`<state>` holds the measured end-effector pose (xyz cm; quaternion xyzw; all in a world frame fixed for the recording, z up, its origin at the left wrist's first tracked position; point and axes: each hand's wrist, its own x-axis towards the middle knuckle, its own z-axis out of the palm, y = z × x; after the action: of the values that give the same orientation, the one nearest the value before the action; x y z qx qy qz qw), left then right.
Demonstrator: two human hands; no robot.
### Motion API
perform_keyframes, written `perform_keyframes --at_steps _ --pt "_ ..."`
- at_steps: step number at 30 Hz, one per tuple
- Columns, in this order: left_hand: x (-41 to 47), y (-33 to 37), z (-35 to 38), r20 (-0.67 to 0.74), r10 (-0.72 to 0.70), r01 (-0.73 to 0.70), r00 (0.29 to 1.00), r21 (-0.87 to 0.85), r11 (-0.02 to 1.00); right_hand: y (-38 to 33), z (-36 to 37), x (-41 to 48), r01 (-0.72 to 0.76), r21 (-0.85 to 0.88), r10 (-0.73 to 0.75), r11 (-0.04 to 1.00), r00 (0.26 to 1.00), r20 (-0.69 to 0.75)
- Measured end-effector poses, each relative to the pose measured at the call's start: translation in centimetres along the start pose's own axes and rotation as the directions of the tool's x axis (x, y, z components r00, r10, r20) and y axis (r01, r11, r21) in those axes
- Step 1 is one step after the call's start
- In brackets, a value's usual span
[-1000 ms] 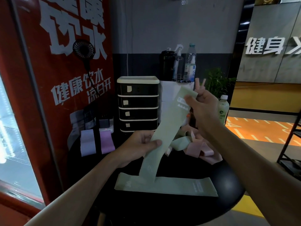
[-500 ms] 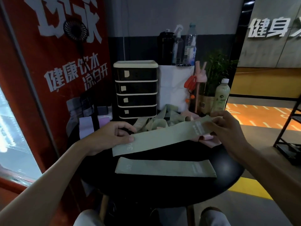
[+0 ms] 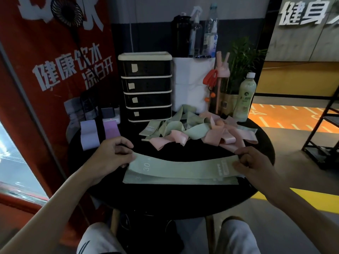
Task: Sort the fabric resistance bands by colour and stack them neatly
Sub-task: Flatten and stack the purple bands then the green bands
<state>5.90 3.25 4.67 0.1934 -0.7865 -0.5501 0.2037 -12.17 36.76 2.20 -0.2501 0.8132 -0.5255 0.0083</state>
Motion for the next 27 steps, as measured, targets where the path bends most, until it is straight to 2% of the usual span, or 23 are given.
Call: perform_keyframes --at_steps 3,10,17,21,24,27 --pt "-0.3 -0.3 -0.2 -0.008 -0.005 0.005 1.000 0.011 1.000 0.5 0.0 -0.2 0.007 -0.043 -0.007 0.999 1.000 0.002" --pt "-0.7 -1.3 -0.6 -0.056 -0.004 0.006 0.998 0.047 0.999 0.0 0.6 0.0 -0.012 0.064 0.010 0.998 1.000 0.020" --pt "-0.8 -3.0 -0.4 -0.025 0.056 -0.050 0.998 0.183 0.982 1.5 1.1 0.1 -0.013 -0.130 0.024 0.991 0.996 0.087" --pt "-1.5 -3.7 -0.4 0.107 0.150 -0.177 0.983 0.325 0.929 2.1 0.6 0.1 0.034 -0.165 -0.019 0.986 0.995 0.093" --pt "-1.9 -4.5 -0.9 0.266 0.178 -0.272 0.947 0.373 0.887 2.1 -0.5 0.0 0.082 -0.212 -0.026 0.974 0.966 0.256" --pt "-1.9 -5.0 -1.1 0.292 0.203 -0.297 0.935 0.327 0.897 2.3 -1.3 0.0 0.181 -0.270 -0.068 0.946 0.923 0.380"
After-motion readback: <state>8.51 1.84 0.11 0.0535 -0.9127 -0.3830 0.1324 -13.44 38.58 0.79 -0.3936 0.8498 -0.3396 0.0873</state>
